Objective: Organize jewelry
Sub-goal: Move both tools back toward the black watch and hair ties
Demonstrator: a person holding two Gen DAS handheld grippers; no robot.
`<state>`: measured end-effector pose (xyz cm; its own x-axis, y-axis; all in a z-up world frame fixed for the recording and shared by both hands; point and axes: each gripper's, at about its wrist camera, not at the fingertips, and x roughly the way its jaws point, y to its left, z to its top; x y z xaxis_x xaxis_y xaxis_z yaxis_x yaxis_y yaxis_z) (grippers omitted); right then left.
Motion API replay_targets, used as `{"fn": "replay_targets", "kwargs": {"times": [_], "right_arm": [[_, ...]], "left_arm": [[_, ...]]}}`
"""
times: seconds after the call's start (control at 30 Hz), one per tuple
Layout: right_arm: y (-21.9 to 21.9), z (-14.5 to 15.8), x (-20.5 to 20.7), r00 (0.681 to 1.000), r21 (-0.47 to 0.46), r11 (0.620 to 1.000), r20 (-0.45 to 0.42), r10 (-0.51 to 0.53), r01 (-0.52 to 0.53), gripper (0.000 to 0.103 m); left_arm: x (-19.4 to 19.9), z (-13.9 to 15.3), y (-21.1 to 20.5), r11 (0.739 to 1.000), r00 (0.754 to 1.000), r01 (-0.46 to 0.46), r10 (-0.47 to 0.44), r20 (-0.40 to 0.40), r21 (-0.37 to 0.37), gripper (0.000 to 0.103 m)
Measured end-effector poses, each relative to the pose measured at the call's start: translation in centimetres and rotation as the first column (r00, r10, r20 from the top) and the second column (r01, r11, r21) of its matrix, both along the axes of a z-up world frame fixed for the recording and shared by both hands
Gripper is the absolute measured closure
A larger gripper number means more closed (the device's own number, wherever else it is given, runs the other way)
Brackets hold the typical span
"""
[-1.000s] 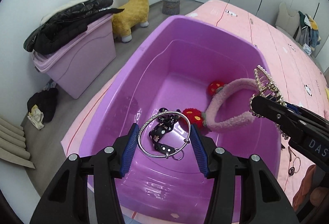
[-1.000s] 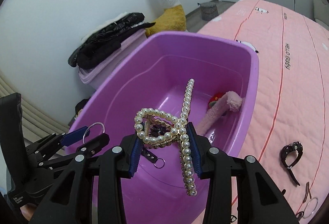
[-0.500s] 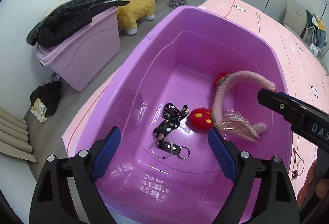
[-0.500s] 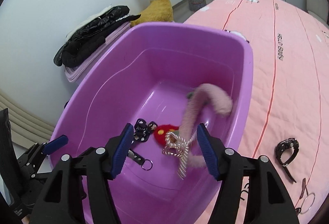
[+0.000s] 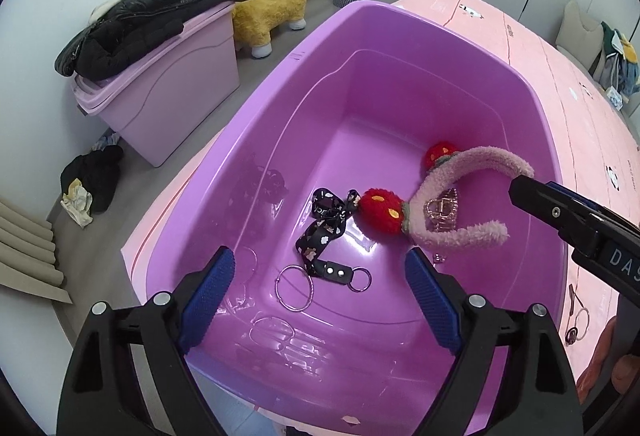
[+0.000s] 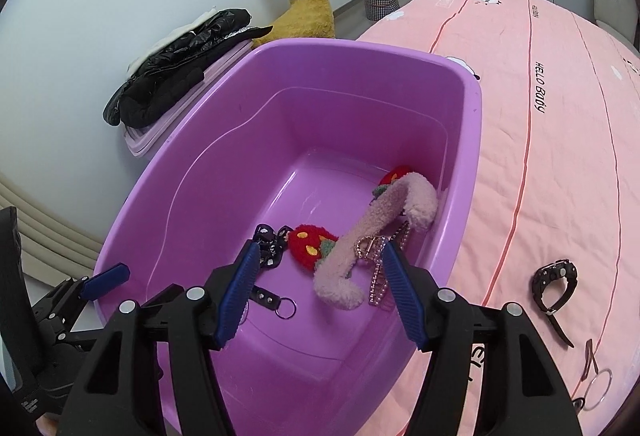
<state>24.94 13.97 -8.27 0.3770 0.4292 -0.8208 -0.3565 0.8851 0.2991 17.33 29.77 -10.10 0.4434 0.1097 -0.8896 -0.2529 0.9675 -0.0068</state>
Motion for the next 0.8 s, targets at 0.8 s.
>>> {"fn": "replay_targets", "kwargs": {"times": [0.8], "right_arm": [[-4.4, 2.3, -5.5, 0.998, 0.044, 0.999, 0.056, -0.018, 0.016, 0.042]], "left_arm": [[-3.8, 4.1, -3.3, 0.999, 0.997, 0.028, -0.029, 0.073, 0.019, 0.018]]}}
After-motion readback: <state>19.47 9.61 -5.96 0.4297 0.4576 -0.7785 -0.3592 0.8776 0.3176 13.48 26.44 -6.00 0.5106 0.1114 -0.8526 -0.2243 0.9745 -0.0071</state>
